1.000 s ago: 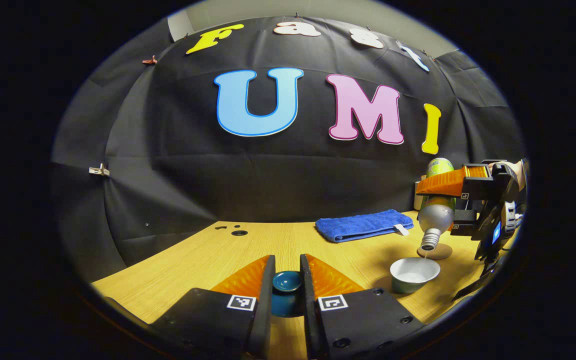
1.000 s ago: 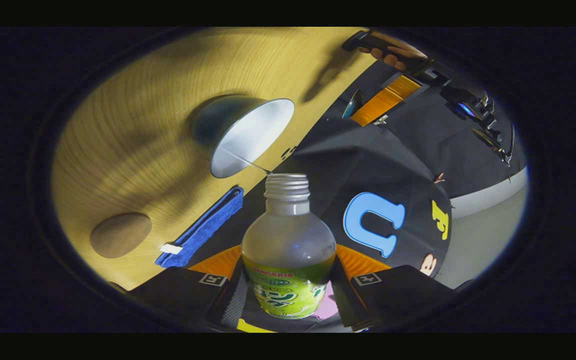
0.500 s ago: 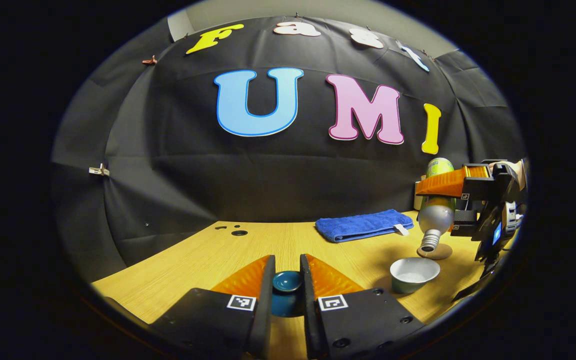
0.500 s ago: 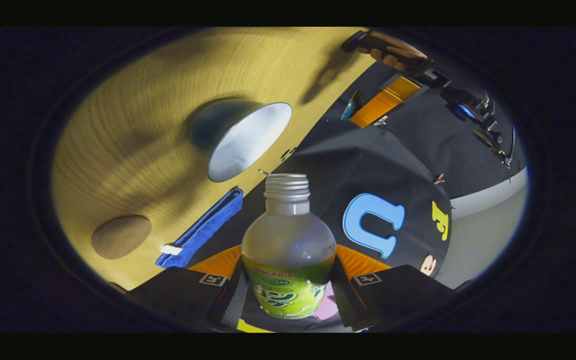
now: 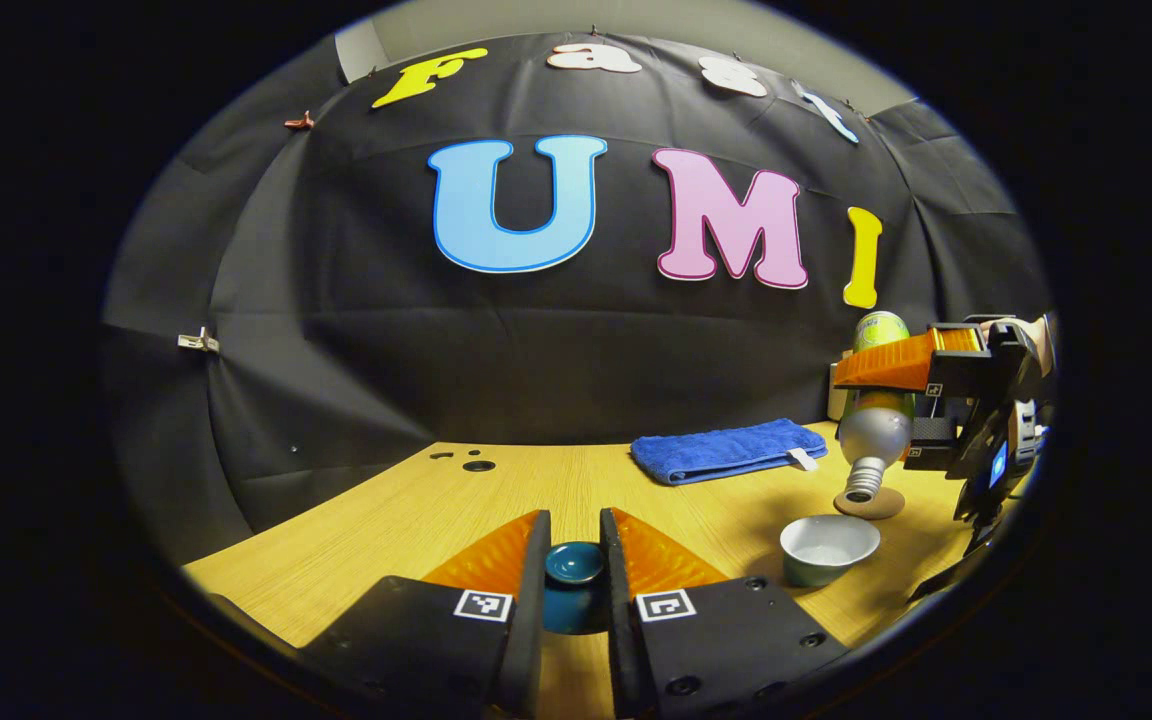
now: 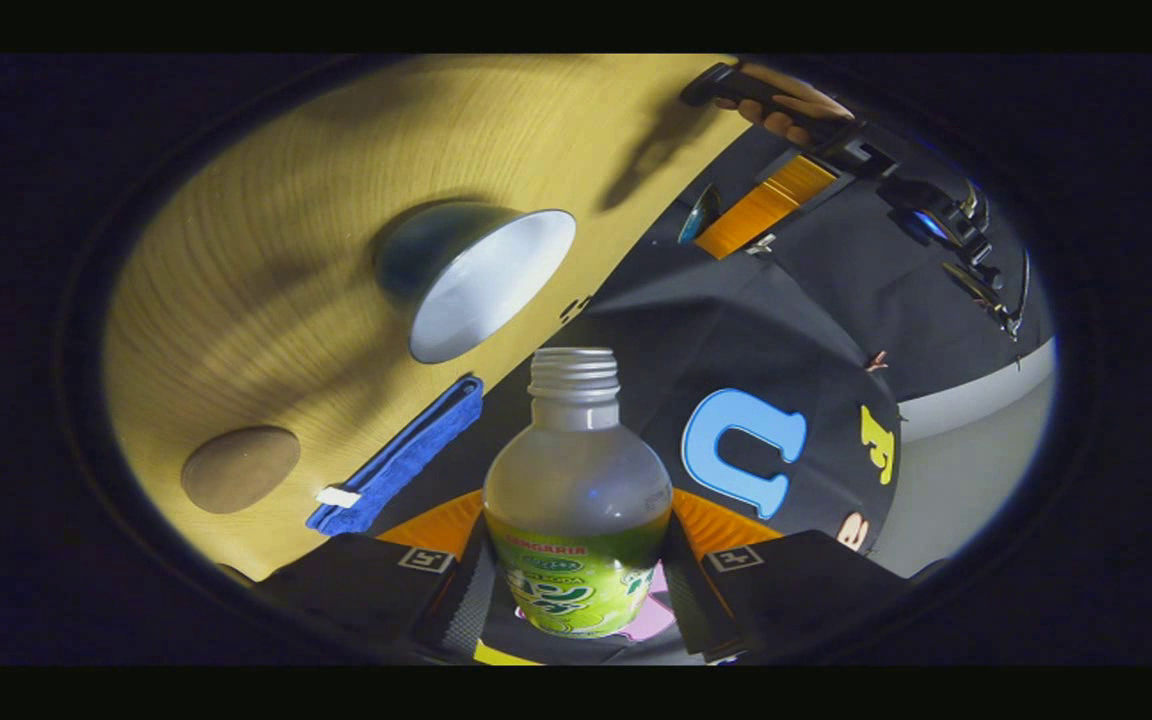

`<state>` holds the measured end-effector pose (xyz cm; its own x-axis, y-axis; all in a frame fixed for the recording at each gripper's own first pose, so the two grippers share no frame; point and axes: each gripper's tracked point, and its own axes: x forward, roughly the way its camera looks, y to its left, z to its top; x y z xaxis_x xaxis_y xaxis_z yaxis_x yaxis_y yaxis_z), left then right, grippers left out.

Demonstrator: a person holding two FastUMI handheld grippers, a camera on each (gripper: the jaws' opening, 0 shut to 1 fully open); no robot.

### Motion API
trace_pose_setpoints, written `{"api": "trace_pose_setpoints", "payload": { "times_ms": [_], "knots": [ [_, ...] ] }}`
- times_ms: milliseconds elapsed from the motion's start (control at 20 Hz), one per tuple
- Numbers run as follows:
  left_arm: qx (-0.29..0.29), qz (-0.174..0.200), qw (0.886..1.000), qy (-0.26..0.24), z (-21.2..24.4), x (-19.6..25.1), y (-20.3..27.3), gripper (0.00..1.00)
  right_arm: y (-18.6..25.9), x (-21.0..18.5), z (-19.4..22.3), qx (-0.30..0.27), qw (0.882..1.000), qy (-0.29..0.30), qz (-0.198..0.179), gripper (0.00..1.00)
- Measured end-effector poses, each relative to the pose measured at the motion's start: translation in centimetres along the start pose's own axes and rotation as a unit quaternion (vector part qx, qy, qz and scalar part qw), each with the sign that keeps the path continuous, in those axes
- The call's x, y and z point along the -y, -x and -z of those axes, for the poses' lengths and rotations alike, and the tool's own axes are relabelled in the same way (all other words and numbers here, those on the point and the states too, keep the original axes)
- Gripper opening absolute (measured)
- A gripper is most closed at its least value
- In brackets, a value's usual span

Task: Open the teacup lid with one hand, grasp the water bottle and pour water into the teacup with the other hand; after pouring, place the water bottle on the coaster and then close the teacup lid.

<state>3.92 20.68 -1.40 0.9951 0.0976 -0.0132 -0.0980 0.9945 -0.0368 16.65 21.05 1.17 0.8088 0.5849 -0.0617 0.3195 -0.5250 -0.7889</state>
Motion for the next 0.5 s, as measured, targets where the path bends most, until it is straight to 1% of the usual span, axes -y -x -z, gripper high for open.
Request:
{"api": "trace_pose_setpoints", "payload": {
  "times_ms": [100, 150, 350, 400, 500],
  "knots": [
    [0.0, 0.0, 1.0, 0.0, 0.0, 0.0, 0.0, 0.33, 0.1, 0.0, 0.2, -0.002, 1.0, -0.009, -0.003, 0.76],
    [0.0, 0.0, 1.0, 0.0, -0.1, 0.0, 0.0, 0.31, 0.2, 0.0, 0.3, -0.004, 1.0, -0.014, -0.006, 0.76],
    [0.0, 0.0, 1.0, 0.0, 0.0, 0.0, -0.1, 0.33, 0.5, 0.6, 0.8, -0.012, 1.0, -0.015, -0.001, 0.76],
    [0.0, 0.0, 1.0, 0.0, -0.1, 0.0, 0.0, 0.31, 0.7, 0.3, 1.0, -0.017, 0.999, -0.034, -0.008, 0.76],
    [0.0, 0.0, 1.0, 0.0, 0.0, 0.0, 0.0, 0.31, 1.2, -0.6, 1.6, -0.039, 0.994, -0.099, -0.022, 0.76]
  ]
}}
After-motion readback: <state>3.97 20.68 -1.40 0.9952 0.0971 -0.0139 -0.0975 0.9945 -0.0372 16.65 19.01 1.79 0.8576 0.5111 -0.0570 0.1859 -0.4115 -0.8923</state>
